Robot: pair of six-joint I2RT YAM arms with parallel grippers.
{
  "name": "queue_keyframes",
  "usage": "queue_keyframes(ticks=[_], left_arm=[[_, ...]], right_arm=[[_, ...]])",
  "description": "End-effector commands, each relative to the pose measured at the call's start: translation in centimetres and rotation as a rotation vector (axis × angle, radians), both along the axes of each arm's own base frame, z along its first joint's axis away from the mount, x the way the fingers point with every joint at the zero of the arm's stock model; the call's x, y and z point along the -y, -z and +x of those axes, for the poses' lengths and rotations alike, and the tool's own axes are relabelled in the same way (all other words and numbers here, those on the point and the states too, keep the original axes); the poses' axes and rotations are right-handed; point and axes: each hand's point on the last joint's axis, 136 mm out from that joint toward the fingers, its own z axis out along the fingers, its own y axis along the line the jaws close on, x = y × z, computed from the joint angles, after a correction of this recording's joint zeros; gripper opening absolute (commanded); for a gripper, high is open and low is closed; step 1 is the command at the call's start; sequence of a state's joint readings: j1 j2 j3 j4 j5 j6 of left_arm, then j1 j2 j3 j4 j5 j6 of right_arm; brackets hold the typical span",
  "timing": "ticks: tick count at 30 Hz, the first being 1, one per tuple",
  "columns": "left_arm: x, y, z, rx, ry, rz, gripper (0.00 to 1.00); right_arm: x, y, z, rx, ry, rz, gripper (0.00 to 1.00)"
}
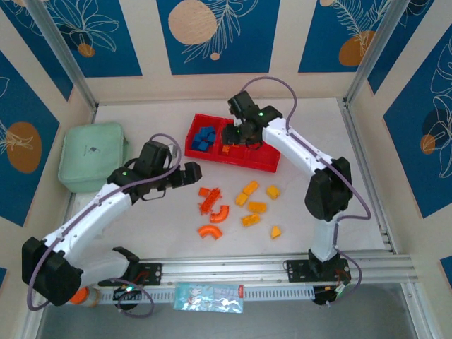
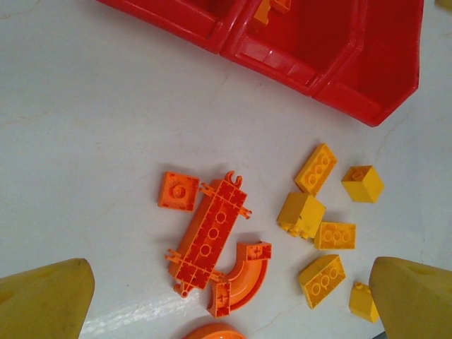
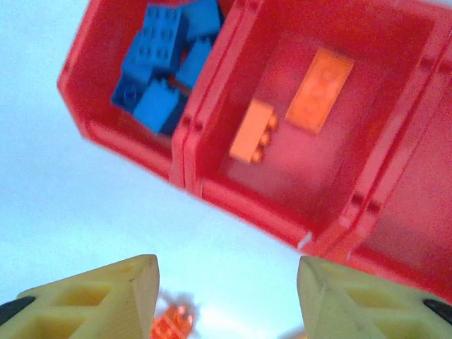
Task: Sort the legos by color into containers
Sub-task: Place the lego in the container, then pick up the lego from the bottom-center of the table.
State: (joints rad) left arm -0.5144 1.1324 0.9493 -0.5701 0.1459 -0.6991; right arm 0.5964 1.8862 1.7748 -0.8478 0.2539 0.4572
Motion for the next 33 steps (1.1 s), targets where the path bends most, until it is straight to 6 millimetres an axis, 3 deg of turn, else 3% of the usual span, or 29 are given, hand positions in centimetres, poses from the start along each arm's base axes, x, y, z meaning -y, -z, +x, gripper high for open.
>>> queue_keyframes(ticks=[1, 9, 16, 23, 33], left_arm=[[-1.2, 1.0, -1.9, -0.049, 0.0, 0.022, 0.99], [-2.8, 2.7, -4.5, -0.101, -0.025, 0.044, 0.99], [-3.7, 3.5, -5.8, -0.121, -0.041, 0.053, 0.99], [-4.2, 3.5, -6.2, -0.116, -0.048, 0.06, 0.99], [-4.2, 3.7, -6.3, -0.121, -0.046, 0.061, 0.99]], right_arm=[[-0.7, 1.2, -4.7, -0.089, -0.026, -0.012, 0.57], [-2.3, 5.5, -12.4, -0.236, -0.006, -0.051, 0.61], [-3.3, 8.7, -16.3, -0.318, 0.1, -0.09, 0.64], [-3.1, 12.2, -18.0, -0.38, 0.222, -0.145, 0.66], [-2.4, 15.0, -17.2, -0.394, 0.262, -0.18, 0.58]])
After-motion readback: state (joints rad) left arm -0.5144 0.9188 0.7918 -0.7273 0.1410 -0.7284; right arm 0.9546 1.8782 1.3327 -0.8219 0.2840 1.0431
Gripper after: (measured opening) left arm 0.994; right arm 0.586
